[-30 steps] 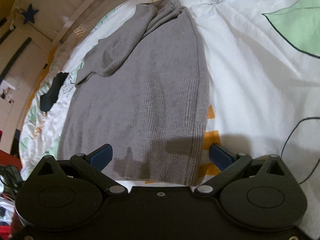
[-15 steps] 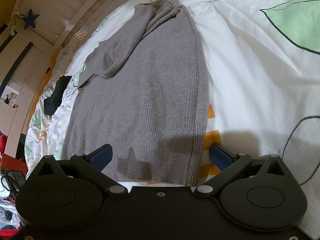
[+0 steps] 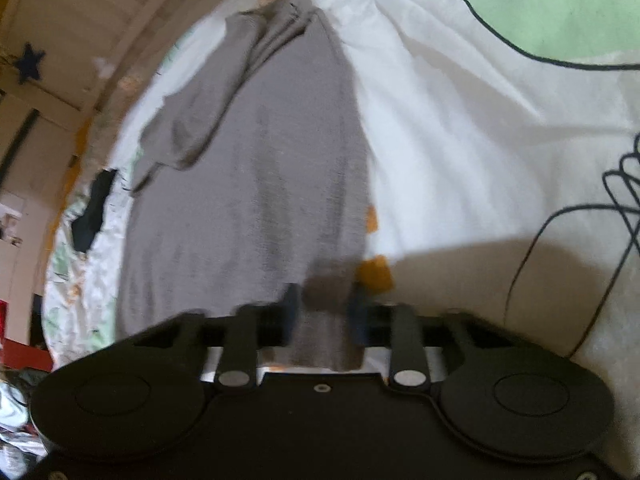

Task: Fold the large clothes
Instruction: 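Grasp the hoodie hem ribbing with both grippers and lift it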

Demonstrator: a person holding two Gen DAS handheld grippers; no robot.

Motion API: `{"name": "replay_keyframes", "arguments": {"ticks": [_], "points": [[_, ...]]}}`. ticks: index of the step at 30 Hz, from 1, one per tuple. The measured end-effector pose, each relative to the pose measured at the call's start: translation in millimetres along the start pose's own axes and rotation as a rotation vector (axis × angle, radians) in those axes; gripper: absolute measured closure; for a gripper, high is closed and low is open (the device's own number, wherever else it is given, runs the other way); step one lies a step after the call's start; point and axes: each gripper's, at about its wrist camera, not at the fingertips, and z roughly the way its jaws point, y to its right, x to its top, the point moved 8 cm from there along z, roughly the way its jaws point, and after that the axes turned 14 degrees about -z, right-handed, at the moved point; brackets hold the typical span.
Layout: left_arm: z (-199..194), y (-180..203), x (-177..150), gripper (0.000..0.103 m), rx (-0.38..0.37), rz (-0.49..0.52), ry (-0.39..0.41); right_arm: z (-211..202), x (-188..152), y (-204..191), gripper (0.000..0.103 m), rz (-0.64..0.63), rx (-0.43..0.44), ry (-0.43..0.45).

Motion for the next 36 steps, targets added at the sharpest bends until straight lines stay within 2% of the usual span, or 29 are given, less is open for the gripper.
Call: {"name": "replay_keyframes", "arguments": {"ticks": [3,6,10,13,14,15,16,22,24,26,27,28,31,36], "points": [[-0.7,-0.9,-0.1,0.095,-0.003,0.000,0.001,-9.9,5.2,-18.1,0.087,-0.130,-0.042,0.010],[-0.3,-0.9,-0.5,0.095,-0.002,0.003,0.001,-34.2,12.3,-27.3,0.089,-0.285,-0.182,0.033],[0.0,-0.8,-0.5,0.094,0.001,0.001,-0.001,-23.6,6.6,-4.3,0.089,-0.220,-0.181,-0.065],[-0.7,-1.4,0.3,0.094,-0.004,-0.007,-0.005,-19.0,5.6,-10.0,0.075,-0.230,-0.143,-0.077],[-0.2,-1.3,0.4,0.094,-0.002,-0.007,-0.007,-20.3,7.2,-9.9,0.064,-0.217,-0.128,-0.071],[0.3,-0.6,0.5,0.094,-0.001,-0.006,-0.011,-22.4,9.3,-8.9,0.042,-0.197,-0.116,-0.059],[0.7,0.5,0.6,0.094,-0.001,-0.003,-0.013,-23.5,11.1,-8.7,0.036,-0.185,-0.107,-0.047],[2.2,1.3,0.9,0.093,-0.011,0.000,-0.021,-8.5,7.5,-8.7,0.035,-0.213,-0.107,-0.114],[1.8,2.1,0.8,0.096,-0.013,-0.003,-0.021,-2.1,5.7,-12.0,0.034,-0.223,-0.091,-0.131],[-0.4,4.4,1.7,0.097,-0.015,0.004,-0.017,1.1,6.0,-15.3,0.040,-0.227,-0.067,-0.133],[-2.8,6.4,2.9,0.097,-0.022,0.002,-0.012,1.4,5.5,-16.5,0.072,-0.223,-0.046,-0.131],[-5.8,8.0,4.5,0.097,-0.035,-0.005,-0.008,2.0,4.1,-16.5,0.087,-0.204,-0.019,-0.131],[-18.0,14.5,16.0,0.097,-0.101,-0.064,0.008,-10.3,10.2,-19.5,0.087,-0.187,0.045,-0.054],[-36.9,35.9,50.0,0.097,-0.180,-0.095,0.061,-47.3,43.6,-30.2,0.088,-0.135,0.215,0.156]]}}
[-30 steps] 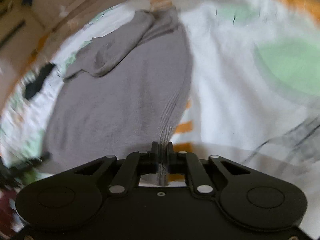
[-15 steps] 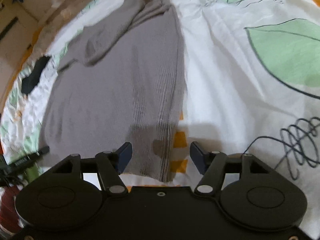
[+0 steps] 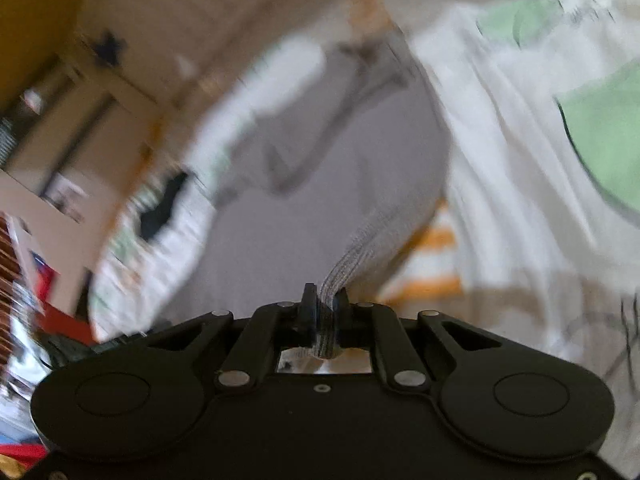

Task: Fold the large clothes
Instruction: 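Grasp the hoodie hem ribbing with both grippers and lift it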

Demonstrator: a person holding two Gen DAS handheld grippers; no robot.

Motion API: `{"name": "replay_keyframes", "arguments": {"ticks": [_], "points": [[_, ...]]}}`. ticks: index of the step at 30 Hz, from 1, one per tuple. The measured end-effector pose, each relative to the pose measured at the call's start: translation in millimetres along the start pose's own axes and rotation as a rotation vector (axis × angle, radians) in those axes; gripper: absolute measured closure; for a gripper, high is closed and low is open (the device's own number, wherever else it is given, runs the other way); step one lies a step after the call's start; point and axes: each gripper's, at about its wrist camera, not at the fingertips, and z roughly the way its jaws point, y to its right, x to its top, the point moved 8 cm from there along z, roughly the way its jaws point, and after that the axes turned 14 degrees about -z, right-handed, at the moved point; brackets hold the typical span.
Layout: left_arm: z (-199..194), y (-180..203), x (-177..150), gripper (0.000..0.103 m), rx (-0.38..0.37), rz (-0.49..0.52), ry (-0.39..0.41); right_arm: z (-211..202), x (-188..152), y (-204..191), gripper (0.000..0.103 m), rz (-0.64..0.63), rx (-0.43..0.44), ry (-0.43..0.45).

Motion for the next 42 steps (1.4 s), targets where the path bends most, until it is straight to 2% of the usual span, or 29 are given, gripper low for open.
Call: {"name": "replay_keyframes", "arguments": {"ticks": [3,7,11,16,20,25,30,32,34,35,37,38,39,40,41,42], "points": [[-2.2,18.7,29.4,0.097,-0.046,-0.008,0.046,-7.9,29.1,-3.8,0.087,-0.009,0.038,0.107],[6.3,39.9,75.0,0.097,-0.085,-0.016,0.112,-6.8,71.2,-0.9,0.087,0.001,0.077,0.203],[30.1,57.2,115.7,0.097,-0.107,-0.007,0.157,11.1,114.3,0.1,0.087,-0.005,0.083,0.265],[72.8,67.6,159.9,0.097,-0.109,-0.001,0.188,40.6,166.7,19.4,0.087,0.007,0.068,0.311],[113.0,64.3,185.5,0.097,-0.088,-0.001,0.201,77.1,200.0,41.1,0.088,0.009,0.029,0.317],[168.8,43.5,208.2,0.097,-0.020,-0.013,0.196,128.1,225.8,74.5,0.087,0.025,-0.026,0.285],[217.0,14.1,215.5,0.094,0.075,-0.032,0.166,181.1,229.9,109.5,0.087,0.052,-0.083,0.212],[228.1,6.2,216.2,0.093,0.086,-0.047,0.153,194.1,228.2,115.7,0.085,0.034,-0.112,0.190],[235.6,1.5,216.8,0.087,0.097,-0.057,0.130,203.2,226.8,120.4,0.082,0.023,-0.131,0.185],[236.2,1.1,217.1,0.080,0.093,-0.057,0.124,205.9,227.7,122.7,0.082,0.023,-0.135,0.188],[231.9,5.8,218.3,0.070,0.078,-0.046,0.130,208.4,228.8,124.1,0.074,0.017,-0.133,0.203],[226.9,10.2,218.7,0.054,0.083,-0.028,0.144,207.1,229.5,123.8,0.068,0.007,-0.136,0.209],[218.0,16.5,219.0,0.038,0.090,0.008,0.174,203.3,230.3,121.4,0.050,-0.015,-0.151,0.224],[211.8,23.6,219.0,0.035,0.092,0.045,0.196,199.9,232.5,119.8,0.030,-0.038,-0.168,0.241],[205.0,31.2,217.0,0.034,0.093,0.085,0.208,196.2,234.1,116.4,0.024,-0.066,-0.183,0.258],[197.1,39.4,212.3,0.033,0.101,0.132,0.211,188.1,235.3,111.0,0.025,-0.101,-0.194,0.279]]}}
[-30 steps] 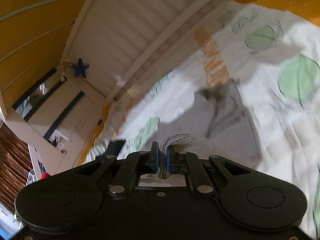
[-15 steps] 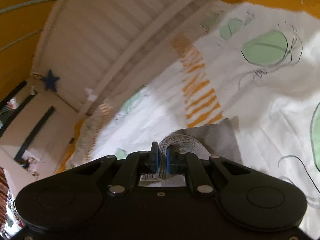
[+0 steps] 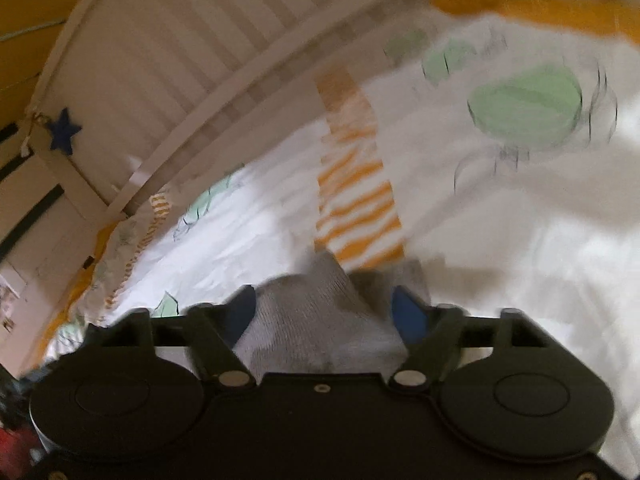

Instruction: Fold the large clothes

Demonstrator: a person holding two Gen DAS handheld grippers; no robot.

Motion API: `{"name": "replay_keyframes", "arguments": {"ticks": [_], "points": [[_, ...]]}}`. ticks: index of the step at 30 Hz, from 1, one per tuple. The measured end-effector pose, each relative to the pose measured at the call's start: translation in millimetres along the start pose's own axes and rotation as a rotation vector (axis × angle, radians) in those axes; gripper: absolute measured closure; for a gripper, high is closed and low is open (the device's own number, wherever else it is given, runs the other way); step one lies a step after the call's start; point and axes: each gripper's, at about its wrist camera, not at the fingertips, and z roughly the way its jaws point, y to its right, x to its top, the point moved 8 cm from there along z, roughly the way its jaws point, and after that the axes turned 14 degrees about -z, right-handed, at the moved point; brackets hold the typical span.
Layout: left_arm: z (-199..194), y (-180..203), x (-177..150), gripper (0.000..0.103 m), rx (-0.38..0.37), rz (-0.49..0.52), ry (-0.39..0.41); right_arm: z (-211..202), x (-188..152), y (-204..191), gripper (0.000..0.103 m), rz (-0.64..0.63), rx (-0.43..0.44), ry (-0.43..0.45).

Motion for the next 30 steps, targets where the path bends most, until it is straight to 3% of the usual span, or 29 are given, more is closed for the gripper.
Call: {"name": "replay_keyframes", "arguments": {"ticks": [3,8,11,13,15,22,28,30], "points": [[-17.2,19.0,-19.5,0.031,0.030,0.132,-0.032,-17.8,6.1,-15.8,0.025,-0.094,-0.010,0.022],[-22.4,32.0,-76.5,0.030,0.052,0.269,-0.173,-29.6,-10.9,-72.6,0.025,-0.345,0.024,-0.026],[-20.1,24.7,-105.4,0.030,0.087,0.335,-0.238,-28.4,-32.0,-103.7,0.025,-0.464,0.053,-0.075],[-12.3,10.4,-121.8,0.030,0.152,0.383,-0.297,-25.6,-44.9,-118.3,0.026,-0.526,0.061,-0.102],[-9.8,-2.2,-131.8,0.029,0.172,0.438,-0.311,-23.8,-56.7,-130.9,0.026,-0.584,0.063,-0.124],[-13.9,-5.1,-129.2,0.028,0.155,0.440,-0.339,-13.9,-70.2,-140.6,0.026,-0.646,0.032,-0.169],[-9.9,-0.9,-131.1,0.026,0.148,0.446,-0.359,34.8,-66.9,-115.0,0.026,-0.722,-0.133,-0.257],[-9.9,-0.8,-131.2,0.026,0.147,0.447,-0.362,50.4,-57.1,-103.5,0.016,-0.701,-0.161,-0.257]]}}
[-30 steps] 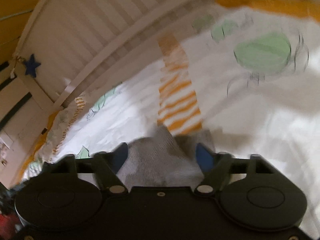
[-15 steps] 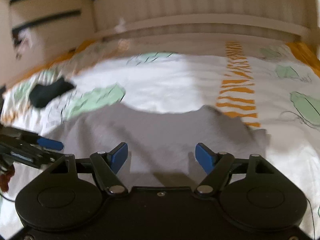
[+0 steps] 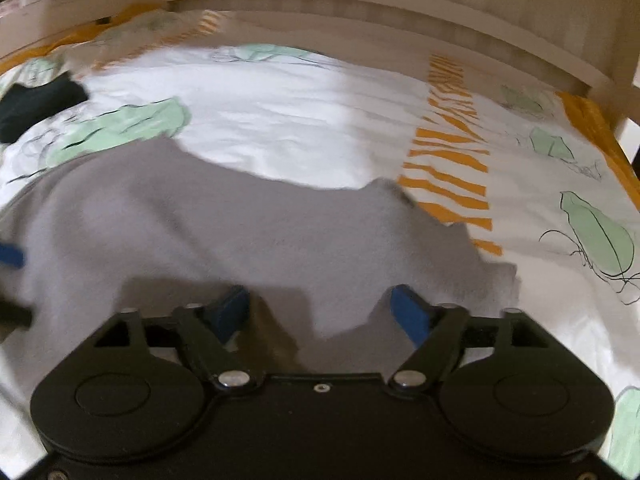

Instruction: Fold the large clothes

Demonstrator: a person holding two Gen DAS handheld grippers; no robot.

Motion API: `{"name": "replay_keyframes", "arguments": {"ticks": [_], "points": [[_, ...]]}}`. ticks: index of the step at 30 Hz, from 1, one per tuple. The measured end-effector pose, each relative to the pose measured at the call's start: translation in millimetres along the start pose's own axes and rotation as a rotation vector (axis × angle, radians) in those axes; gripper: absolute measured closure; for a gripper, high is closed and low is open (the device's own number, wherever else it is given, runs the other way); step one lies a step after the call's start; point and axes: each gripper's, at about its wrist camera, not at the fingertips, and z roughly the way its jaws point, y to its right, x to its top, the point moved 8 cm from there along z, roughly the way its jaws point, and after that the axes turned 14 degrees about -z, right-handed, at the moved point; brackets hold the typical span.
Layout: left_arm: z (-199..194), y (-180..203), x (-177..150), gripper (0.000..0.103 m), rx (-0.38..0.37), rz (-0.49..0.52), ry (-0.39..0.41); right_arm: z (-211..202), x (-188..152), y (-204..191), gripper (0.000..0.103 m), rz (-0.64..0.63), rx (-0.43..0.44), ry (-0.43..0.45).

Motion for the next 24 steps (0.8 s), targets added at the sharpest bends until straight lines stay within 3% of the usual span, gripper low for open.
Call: {"name": "replay_keyframes", "arguments": {"ticks": [3,6,12,14,17,22,24], "points": [[-0.2,0.0,0.2,0.025,-0.002,0.000,-0.002,15.0,3.6,19.5,0.014,0.037,-0.063,-0.024],[0.7,0.5,0.9,0.024,-0.005,-0.001,-0.004,26.7,-0.6,36.7,0.004,0.142,-0.032,-0.058],[-0.4,0.6,-0.3,0.024,-0.012,-0.003,-0.001,35.0,-5.9,49.8,0.002,0.136,-0.026,-0.064],[-1.4,0.4,0.2,0.024,-0.017,-0.004,-0.003,38.9,-5.3,55.0,0.002,0.200,0.002,-0.061],[-6.2,1.1,3.1,0.023,-0.032,-0.015,-0.007,31.2,0.8,49.4,0.002,0.178,-0.014,-0.052],[-18.5,-6.1,14.5,0.023,-0.085,-0.135,0.023,-14.8,17.7,17.8,0.004,0.118,0.010,0.083],[-23.1,-10.1,19.3,0.023,-0.080,-0.160,0.047,-19.6,18.7,-2.5,0.003,0.067,0.027,0.092]]}}
